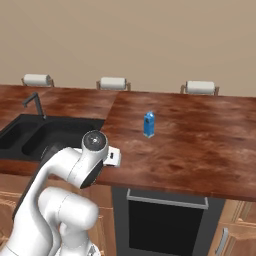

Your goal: Gather the eggs and milk located in the vicinity of the sink area and place them right next to the bowl.

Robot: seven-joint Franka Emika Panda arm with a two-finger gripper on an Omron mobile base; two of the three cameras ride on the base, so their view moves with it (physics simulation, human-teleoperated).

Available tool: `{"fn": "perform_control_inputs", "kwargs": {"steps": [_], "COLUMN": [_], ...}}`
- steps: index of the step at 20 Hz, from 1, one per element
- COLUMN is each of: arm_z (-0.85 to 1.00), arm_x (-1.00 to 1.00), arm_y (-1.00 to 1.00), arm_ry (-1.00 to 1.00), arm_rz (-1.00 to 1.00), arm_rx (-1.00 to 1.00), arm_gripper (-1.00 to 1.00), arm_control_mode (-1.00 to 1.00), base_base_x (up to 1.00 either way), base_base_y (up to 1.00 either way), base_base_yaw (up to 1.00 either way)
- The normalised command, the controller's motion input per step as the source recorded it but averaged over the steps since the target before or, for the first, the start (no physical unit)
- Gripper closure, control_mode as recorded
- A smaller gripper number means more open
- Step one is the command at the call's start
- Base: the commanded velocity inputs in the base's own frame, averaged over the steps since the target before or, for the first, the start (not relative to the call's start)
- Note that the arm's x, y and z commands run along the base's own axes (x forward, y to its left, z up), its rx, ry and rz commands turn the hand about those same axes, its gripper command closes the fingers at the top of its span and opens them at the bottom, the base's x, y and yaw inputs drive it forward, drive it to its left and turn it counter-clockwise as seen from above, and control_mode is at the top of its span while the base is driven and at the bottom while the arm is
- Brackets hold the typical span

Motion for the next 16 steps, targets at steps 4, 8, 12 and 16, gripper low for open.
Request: {"fn": "perform_control_inputs", "kwargs": {"steps": [4,8,12,16], "arm_z": [0.00,0.00,0.00,0.00], "arm_x": [0.00,0.00,0.00,0.00], "arm_y": [0.00,0.00,0.00,0.00], "arm_ry": [0.00,0.00,0.00,0.00], "arm_rz": [0.00,0.00,0.00,0.00], "arm_rx": [0.00,0.00,0.00,0.00], "arm_gripper": [1.00,1.00,1.00,1.00], "arm_control_mode": [1.00,1.00,1.00,1.00], "base_base_x": [-0.79,-0.93,-0.56,-0.14], "base_base_y": [0.00,0.00,0.09,0.53], "base_base_yaw": [0.00,0.00,0.02,0.04]}}
